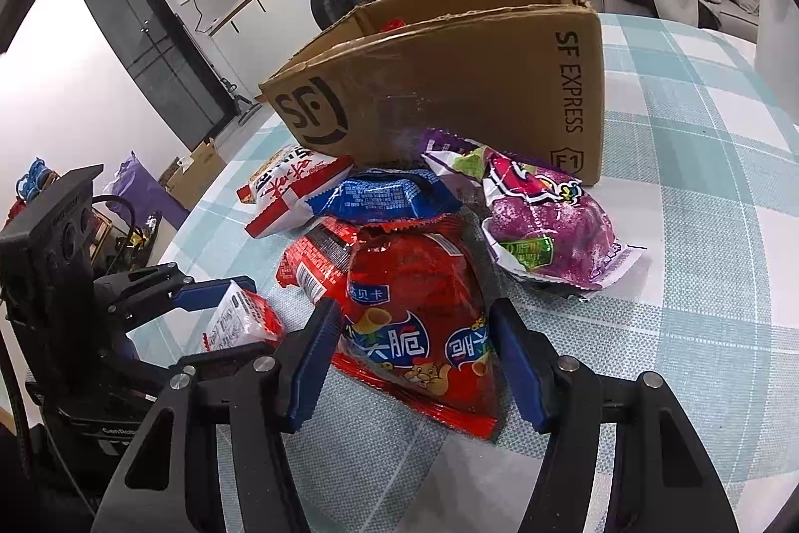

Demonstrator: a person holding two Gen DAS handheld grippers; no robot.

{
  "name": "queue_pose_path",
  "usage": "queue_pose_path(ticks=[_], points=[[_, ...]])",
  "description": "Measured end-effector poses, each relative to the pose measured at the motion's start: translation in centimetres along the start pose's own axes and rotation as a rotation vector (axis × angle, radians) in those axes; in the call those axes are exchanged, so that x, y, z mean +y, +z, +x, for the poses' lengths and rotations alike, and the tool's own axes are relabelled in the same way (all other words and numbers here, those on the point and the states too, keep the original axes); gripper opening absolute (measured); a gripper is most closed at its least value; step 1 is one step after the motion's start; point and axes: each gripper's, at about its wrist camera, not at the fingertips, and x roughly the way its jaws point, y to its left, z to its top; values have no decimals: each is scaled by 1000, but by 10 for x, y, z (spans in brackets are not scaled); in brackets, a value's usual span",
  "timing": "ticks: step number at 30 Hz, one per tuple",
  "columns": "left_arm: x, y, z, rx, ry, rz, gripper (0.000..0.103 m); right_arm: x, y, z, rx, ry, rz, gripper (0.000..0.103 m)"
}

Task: Organize snacks
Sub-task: 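Close the right tool on the red snack bag while the left tool grasps the white packet, then lift both held packets and carry them over the box opening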

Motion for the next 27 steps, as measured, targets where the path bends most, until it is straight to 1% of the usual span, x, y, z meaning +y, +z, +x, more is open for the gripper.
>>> queue_pose_path(ticks=[8, 15, 27], points=[[5, 3, -7, -31, 3, -28, 52, 0, -1, -3, -3, 1, -8, 56], [9, 3, -14, -66, 4, -51, 52, 1, 0, -7, -23, 6, -15, 45], [11, 3, -16, -80, 8, -67, 52, 7, 3, -21, -71, 1, -37, 44]])
